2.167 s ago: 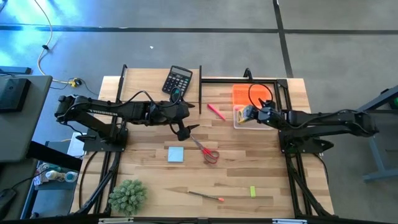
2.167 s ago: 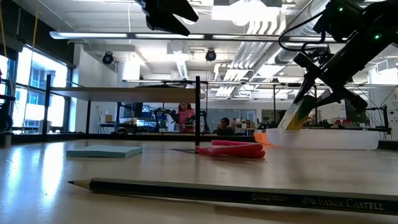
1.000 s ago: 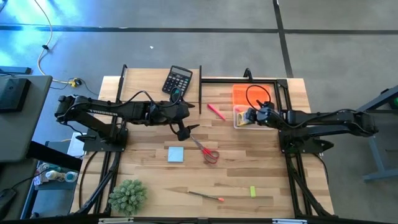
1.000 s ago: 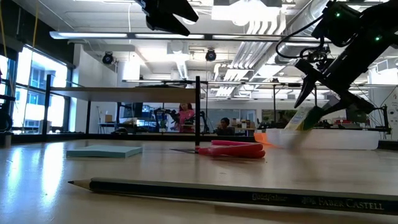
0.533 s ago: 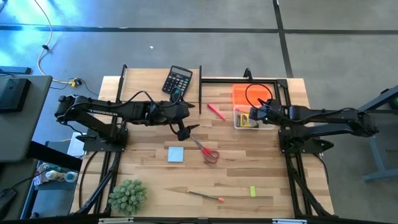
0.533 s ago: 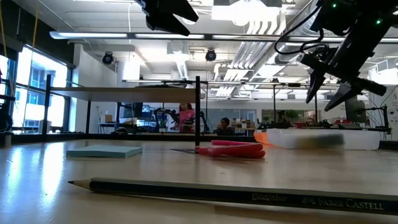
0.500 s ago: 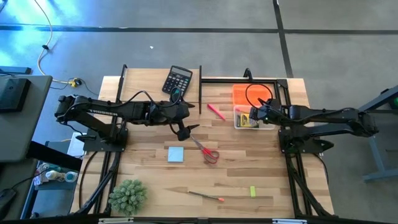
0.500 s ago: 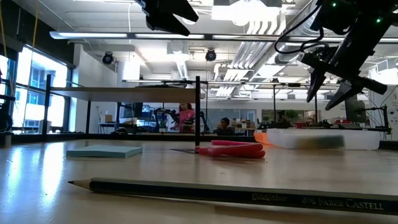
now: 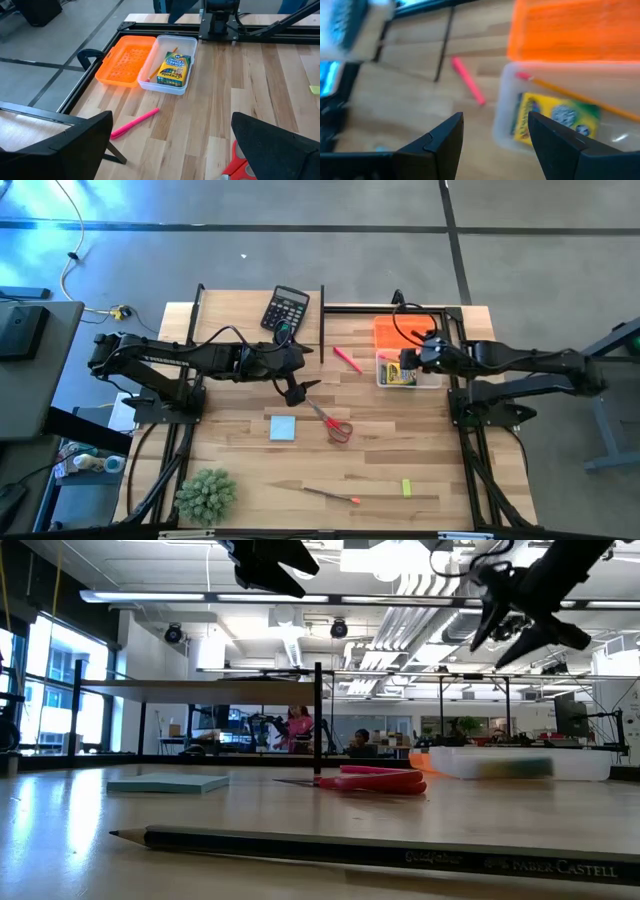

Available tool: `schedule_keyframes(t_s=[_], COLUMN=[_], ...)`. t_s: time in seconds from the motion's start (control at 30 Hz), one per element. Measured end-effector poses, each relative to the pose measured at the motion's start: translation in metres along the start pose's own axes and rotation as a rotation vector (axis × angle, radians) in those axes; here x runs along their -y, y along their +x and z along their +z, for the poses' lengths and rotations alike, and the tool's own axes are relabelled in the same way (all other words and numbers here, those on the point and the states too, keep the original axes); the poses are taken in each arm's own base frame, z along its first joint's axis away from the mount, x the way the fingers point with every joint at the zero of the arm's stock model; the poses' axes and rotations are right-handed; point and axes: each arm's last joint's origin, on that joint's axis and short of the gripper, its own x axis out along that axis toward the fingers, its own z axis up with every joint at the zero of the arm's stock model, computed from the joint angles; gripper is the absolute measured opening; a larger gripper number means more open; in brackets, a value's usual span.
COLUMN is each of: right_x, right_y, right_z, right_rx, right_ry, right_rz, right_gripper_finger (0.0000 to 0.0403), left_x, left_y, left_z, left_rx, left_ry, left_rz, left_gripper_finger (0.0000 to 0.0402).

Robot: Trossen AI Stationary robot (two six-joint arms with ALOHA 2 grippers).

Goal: Pack school essentials
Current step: Put the light green eraser into the orange supply box

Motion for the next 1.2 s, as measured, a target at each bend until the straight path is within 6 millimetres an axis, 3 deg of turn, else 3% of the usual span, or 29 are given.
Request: schedule_keyframes(t_s=[0.2, 0.67, 0.93, 1.2], right_x=[-0.014, -0.037, -0.054, -0.091], right_y=[-0.013, -0.013, -0.014, -0.040], right_z=[-0.013, -0.085, -0.119, -0.128], right_rx=[-0.115, -0.361, -0.429, -0.399], right_ry=[0.040, 0.165, 0.225, 0.161], right_rz=[0.096, 0.083, 0.174, 0.146], right_gripper_finger=[0.0210, 0.0210, 0.0210, 0.0210], left_x=[-0.001, -0.001, -0.001, -0.001], left_y=[0.000, 0.000, 0.000, 0.000], left_z=[0.000, 0.000, 0.000, 0.000], left_rx=[-0.003, -0.003, -0.003, -0.004], left_ry=[0.002, 0.001, 0.005, 0.076], left_rz=[0.040, 0.026, 0.045, 0.048], left_gripper_finger=[0.0396, 0.0396, 0.0396, 0.0397])
